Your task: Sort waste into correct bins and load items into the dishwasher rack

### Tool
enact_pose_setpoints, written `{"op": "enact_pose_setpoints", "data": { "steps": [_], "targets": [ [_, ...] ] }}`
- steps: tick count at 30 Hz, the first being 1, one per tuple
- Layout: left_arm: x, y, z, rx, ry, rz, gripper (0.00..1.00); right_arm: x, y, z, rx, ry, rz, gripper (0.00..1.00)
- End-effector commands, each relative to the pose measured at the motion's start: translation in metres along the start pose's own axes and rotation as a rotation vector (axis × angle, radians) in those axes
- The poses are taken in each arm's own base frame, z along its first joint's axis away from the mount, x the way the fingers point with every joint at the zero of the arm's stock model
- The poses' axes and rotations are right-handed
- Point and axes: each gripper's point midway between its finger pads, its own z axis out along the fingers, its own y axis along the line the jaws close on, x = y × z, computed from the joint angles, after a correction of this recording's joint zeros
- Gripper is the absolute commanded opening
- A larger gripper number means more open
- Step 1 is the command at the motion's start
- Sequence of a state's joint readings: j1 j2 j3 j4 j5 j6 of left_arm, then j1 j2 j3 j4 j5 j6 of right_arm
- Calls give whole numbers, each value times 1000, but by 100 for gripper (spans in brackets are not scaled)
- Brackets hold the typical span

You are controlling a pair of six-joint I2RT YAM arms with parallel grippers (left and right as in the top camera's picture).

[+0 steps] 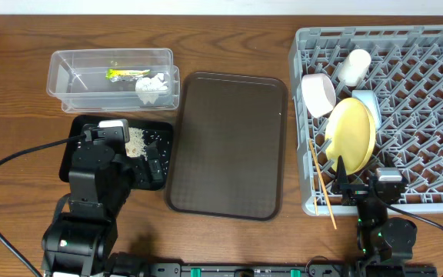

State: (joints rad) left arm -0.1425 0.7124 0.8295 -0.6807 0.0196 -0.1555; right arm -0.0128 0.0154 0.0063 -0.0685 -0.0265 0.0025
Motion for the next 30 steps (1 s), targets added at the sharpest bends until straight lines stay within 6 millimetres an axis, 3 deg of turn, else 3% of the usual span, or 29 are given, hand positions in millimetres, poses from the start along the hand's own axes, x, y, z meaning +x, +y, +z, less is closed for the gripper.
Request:
{"op": "enact_pose_setpoints", "data": {
  "steps": [1,9,20,30],
  "targets": [
    [2,1,1,-7,4,19,100,0,-1,0,3,0,-14,99],
    [16,10,5,-34,-3,30,99,0,-1,0,3,0,-14,99],
    [46,16,28,51,-400,1,100,0,-1,0,3,0,-14,99],
    [47,17,30,76,-622,47,100,0,-1,0,3,0,-14,99]
  ]
}}
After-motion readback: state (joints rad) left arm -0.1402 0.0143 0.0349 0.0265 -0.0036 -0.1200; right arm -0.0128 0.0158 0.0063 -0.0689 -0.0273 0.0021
